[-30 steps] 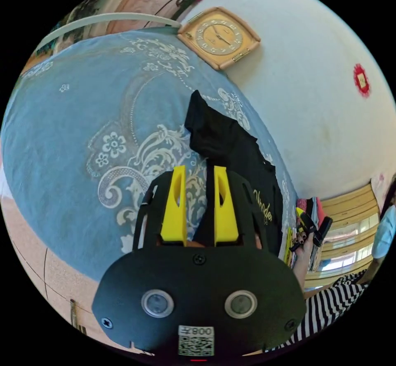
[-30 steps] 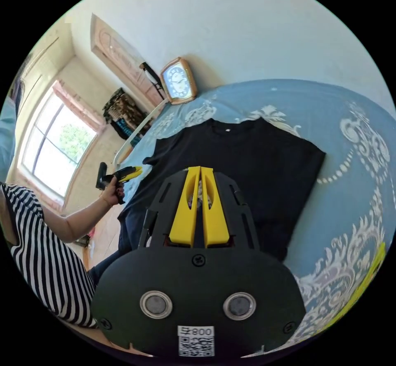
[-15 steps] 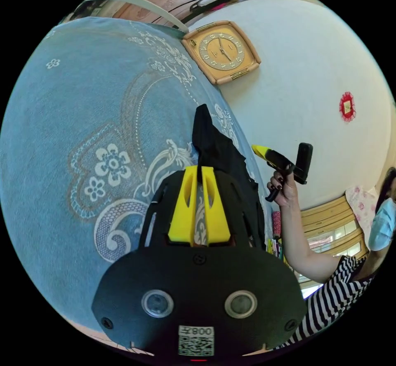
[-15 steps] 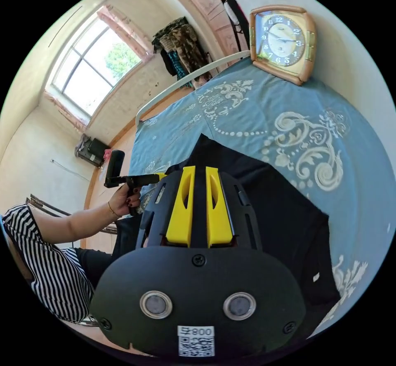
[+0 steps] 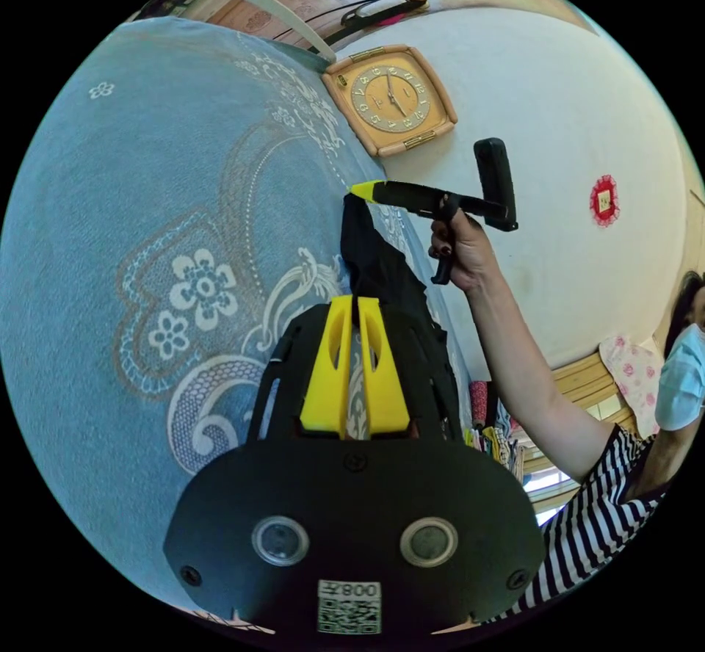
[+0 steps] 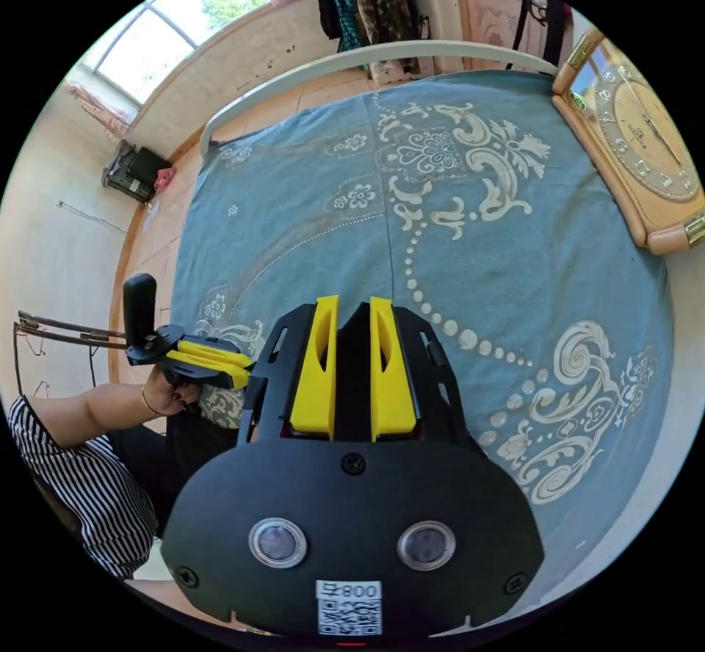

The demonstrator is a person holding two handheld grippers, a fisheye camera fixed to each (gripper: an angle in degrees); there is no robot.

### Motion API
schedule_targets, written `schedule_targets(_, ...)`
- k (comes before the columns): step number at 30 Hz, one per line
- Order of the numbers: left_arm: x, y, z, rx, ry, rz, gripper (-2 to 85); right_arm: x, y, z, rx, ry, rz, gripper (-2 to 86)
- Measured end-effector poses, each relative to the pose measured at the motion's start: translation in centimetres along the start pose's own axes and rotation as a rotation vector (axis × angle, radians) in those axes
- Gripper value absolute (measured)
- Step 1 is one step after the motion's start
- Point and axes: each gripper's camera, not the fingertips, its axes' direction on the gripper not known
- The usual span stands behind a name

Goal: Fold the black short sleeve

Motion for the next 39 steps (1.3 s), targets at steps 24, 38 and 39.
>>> schedule_targets(24,20.9,6.7,-0.6,-0.004,-0.182,0.525,1.4,14.7,1.6,-8.0,0.416,-0.444,-0.031,0.7)
schedule_targets(38,35.5,18.5,11.9,-0.342,-0.556,1.079,1.6,24.5,13.9,-6.9,0.382,-0.422,0.287,6.5)
schedule_targets(39,35.8,18.6,12.1,-0.34,-0.55,1.073,1.7,24.9,13.3,-6.6,0.358,-0.411,0.291,6.9)
